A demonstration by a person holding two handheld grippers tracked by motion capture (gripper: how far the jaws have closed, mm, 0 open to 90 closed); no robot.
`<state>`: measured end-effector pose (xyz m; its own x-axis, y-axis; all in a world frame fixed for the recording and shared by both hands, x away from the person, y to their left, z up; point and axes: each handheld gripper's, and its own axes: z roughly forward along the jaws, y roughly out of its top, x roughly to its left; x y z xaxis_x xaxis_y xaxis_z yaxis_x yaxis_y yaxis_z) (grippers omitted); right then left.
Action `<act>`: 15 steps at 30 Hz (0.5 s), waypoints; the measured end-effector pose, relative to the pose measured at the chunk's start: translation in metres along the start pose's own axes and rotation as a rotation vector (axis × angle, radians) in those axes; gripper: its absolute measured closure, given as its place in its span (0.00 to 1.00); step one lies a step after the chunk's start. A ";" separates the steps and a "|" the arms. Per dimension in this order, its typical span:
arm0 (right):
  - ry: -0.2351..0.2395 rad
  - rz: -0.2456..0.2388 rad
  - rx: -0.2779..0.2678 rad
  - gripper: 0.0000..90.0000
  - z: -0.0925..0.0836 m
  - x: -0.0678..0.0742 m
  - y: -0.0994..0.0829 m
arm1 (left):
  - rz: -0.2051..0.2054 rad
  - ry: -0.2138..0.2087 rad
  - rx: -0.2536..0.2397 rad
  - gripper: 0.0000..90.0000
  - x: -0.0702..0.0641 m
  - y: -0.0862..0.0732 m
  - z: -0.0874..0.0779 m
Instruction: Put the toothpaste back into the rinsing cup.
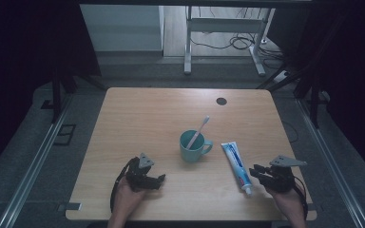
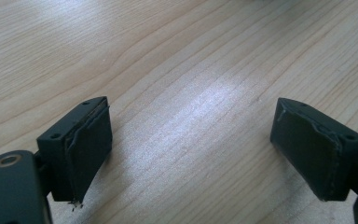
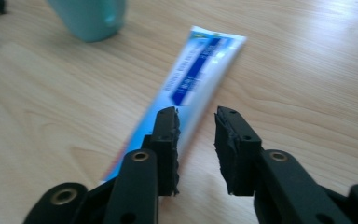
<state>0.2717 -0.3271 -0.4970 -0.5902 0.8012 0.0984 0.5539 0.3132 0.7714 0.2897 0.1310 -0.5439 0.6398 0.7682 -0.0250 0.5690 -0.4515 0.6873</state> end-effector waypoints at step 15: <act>0.153 -0.078 0.090 0.85 0.027 0.035 -0.001 | 0.000 0.000 0.001 0.14 0.000 0.000 0.000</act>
<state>0.2662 -0.2857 -0.5111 -0.7122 0.6878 0.1404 0.5489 0.4210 0.7222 0.2897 0.1310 -0.5438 0.6400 0.7680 -0.0246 0.5690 -0.4522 0.6869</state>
